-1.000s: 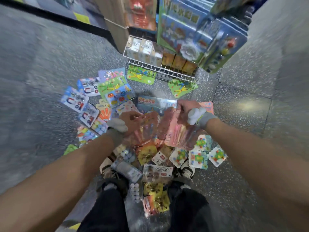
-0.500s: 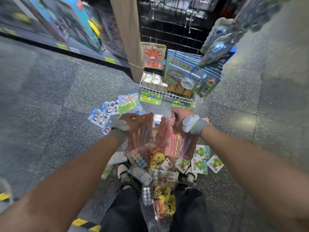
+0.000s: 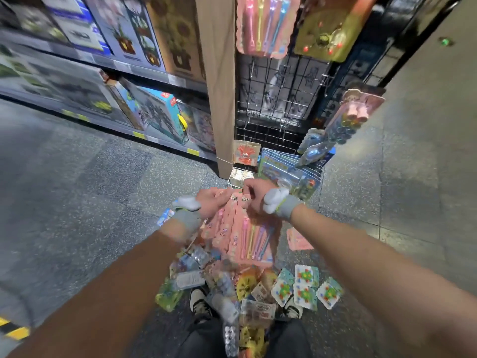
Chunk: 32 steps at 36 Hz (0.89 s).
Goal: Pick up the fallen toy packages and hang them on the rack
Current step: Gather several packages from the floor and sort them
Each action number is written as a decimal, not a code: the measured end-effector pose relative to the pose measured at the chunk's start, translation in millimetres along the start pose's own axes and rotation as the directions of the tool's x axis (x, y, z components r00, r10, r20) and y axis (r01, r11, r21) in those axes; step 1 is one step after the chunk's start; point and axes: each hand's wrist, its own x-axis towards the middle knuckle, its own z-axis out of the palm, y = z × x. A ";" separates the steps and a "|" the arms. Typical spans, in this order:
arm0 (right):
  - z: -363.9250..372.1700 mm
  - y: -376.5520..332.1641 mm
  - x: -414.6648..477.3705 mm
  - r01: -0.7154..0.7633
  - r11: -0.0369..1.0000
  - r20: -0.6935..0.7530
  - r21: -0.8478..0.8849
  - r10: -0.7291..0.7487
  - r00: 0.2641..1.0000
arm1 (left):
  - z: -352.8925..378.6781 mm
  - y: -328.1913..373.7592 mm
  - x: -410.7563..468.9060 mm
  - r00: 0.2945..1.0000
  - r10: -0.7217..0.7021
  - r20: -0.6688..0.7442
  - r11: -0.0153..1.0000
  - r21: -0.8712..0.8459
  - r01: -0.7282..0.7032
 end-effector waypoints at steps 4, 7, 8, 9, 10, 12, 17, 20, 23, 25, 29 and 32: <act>-23.2 -24.3 -8.3 0.034 0.999 -0.060 0.040 -0.032 0.998 | -16.7 18.5 -19.4 0.997 0.018 0.081 0.996 -0.090 -0.011; -47.9 -52.6 -14.2 0.055 0.998 -0.080 0.032 -0.052 0.995 | -31.8 38.4 -38.0 0.992 0.079 0.100 0.983 -0.176 -0.061; -56.6 -63.4 -19.5 0.057 0.998 -0.091 0.013 -0.056 0.994 | -36.6 41.5 -43.8 0.992 0.083 0.090 0.978 -0.198 -0.064; -63.2 -70.1 -22.6 0.063 0.998 -0.101 -0.007 -0.064 0.993 | -39.5 44.1 -48.9 0.993 0.092 0.080 0.974 -0.212 -0.073; -72.5 -79.2 -25.6 0.079 0.997 -0.106 -0.014 -0.080 0.991 | -45.3 45.7 -50.4 0.991 0.110 0.071 0.973 -0.213 -0.093; -83.1 -88.1 -25.0 0.099 0.995 -0.099 -0.025 -0.101 0.990 | -49.6 46.0 -52.3 0.990 0.118 0.074 0.974 -0.205 -0.101; -103.5 -121.2 -32.5 0.107 0.991 -0.076 -0.079 -0.113 0.991 | -66.1 55.9 -71.2 0.989 0.124 0.081 0.973 -0.206 -0.105; -108.8 -137.6 -37.7 0.109 0.989 -0.092 -0.102 -0.118 0.989 | -72.5 64.0 -82.6 0.978 0.188 0.087 0.956 -0.244 -0.162; -110.7 -145.6 -40.0 0.113 0.989 -0.189 -0.092 -0.128 0.973 | -78.2 72.9 -92.4 0.975 0.218 0.045 0.942 -0.272 -0.197; -112.7 -149.8 -41.6 0.115 0.989 -0.235 -0.094 -0.135 0.963 | -84.7 76.0 -95.9 0.975 0.220 0.015 0.931 -0.301 -0.205; -116.4 -152.0 -48.2 0.154 0.985 -0.316 -0.077 -0.171 0.933 | -94.1 86.5 -97.8 0.971 0.239 0.004 0.932 -0.283 -0.228; -121.5 -149.5 -56.0 0.154 0.986 -0.354 -0.060 -0.166 0.920 | -96.7 95.4 -95.7 0.975 0.219 -0.046 0.946 -0.237 -0.223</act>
